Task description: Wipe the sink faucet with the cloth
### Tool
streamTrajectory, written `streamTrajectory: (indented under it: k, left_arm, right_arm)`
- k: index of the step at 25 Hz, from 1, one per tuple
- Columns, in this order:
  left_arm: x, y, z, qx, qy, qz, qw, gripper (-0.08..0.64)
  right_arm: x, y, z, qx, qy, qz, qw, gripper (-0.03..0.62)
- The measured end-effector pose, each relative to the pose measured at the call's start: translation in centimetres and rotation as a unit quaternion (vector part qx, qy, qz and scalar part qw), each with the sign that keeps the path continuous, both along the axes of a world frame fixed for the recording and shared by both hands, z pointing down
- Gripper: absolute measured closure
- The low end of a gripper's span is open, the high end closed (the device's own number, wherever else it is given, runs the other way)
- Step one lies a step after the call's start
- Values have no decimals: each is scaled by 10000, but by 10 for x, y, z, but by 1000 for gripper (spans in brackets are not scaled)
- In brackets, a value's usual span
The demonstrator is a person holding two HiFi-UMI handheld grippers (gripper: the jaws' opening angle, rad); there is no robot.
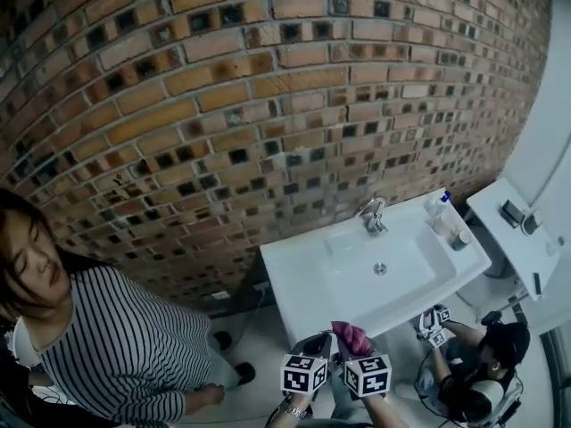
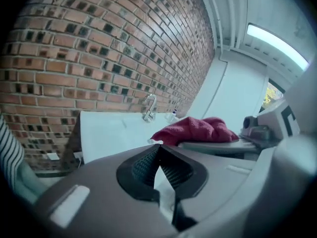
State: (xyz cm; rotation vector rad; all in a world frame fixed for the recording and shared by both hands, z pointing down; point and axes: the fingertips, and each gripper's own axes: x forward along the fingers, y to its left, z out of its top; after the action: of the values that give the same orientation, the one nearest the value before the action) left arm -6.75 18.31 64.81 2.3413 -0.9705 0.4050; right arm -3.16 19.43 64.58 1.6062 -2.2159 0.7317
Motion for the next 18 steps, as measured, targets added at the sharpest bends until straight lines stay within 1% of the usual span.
streamTrajectory:
  k: [2, 4, 6, 9, 11, 14, 18]
  left_arm:
    - [-3, 36, -2, -39, -27, 134, 9999, 552]
    - [-3, 59, -14, 50, 33, 183, 9998, 552]
    - [-3, 69, -28, 197, 42, 176, 9996, 555]
    - [-11, 84, -39, 403, -105, 181, 9990, 555]
    - [-8, 92, -43, 504, -187, 165, 9984, 555]
    - [6, 104, -52, 576, -169, 137, 9981, 555]
    - [5, 122, -45, 511, -311, 108, 9981, 556]
  right_arm:
    - [-8, 35, -4, -85, 101, 36, 9999, 522]
    - [-14, 55, -13, -91, 157, 37, 9998, 517]
    - [-16, 65, -27, 38, 150, 53, 9999, 520]
    - [-25, 81, -39, 267, 35, 61, 9996, 523]
    - [-23, 93, -40, 279, -89, 51, 9996, 523]
    - [-8, 108, -45, 264, -194, 69, 9994, 523]
    - [-8, 119, -45, 305, -352, 51, 9989, 523]
